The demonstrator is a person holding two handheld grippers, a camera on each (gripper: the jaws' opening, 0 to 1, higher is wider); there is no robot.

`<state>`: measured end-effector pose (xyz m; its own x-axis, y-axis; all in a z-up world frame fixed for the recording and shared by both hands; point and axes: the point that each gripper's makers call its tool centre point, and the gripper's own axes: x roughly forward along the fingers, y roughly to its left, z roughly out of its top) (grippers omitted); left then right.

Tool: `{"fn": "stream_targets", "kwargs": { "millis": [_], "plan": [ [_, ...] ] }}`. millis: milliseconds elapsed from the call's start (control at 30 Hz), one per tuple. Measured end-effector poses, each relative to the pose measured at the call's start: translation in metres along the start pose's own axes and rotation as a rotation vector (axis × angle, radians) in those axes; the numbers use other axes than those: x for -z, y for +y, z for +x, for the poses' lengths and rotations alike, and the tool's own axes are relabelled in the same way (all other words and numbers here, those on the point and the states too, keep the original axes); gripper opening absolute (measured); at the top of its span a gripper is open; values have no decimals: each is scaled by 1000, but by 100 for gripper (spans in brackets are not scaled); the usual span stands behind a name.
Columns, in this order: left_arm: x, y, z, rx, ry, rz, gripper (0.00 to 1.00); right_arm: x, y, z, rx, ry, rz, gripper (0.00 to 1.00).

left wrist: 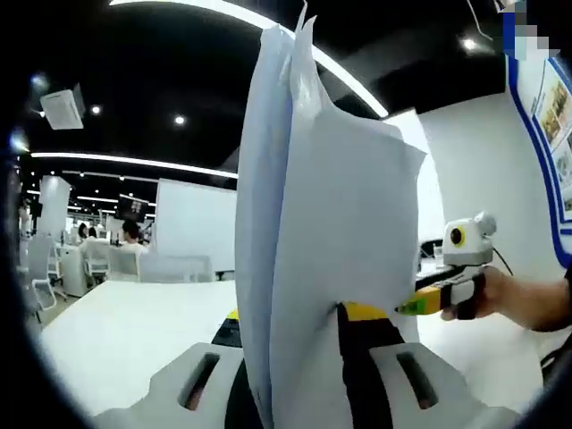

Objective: Organize the stack of printing papers by aligning and flattening the scattered papers on the table

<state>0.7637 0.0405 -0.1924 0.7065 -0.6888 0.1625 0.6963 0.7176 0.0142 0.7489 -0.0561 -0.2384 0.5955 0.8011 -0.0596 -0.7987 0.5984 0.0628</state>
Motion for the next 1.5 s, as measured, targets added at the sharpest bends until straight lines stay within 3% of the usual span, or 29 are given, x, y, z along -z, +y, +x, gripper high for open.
{"fn": "stream_targets", "kwargs": {
  "millis": [100,200,367,700,800,967,1200,1400,1500],
  "plan": [
    [9,-4,4,20,21,-50,25,7,-2,7,17,16,-17,24],
    [11,-9,3,46,21,-72,7,9,-2,7,21,29,-49,23],
    [5,-9,-3,45,5,-93,6,3,-7,0,27,10,-42,23],
    [-44,-5,-26,90,-201,-178,5,-24,-5,-15,-16,-161,76,38],
    [-59,-10,-33,137,-260,-188,5,-26,-5,-16,-16,-180,92,47],
    [-79,-16,-40,183,-315,-185,5,-26,-1,-14,-30,-182,105,49],
    [-107,-28,-48,258,-414,-257,5,-34,22,-6,-137,-244,234,57],
    [-133,-37,-58,344,-522,-394,5,-63,39,-5,-218,-378,326,60],
    [-136,-39,-59,355,-537,-426,5,-86,48,-11,-282,-476,386,65]
  ]
}}
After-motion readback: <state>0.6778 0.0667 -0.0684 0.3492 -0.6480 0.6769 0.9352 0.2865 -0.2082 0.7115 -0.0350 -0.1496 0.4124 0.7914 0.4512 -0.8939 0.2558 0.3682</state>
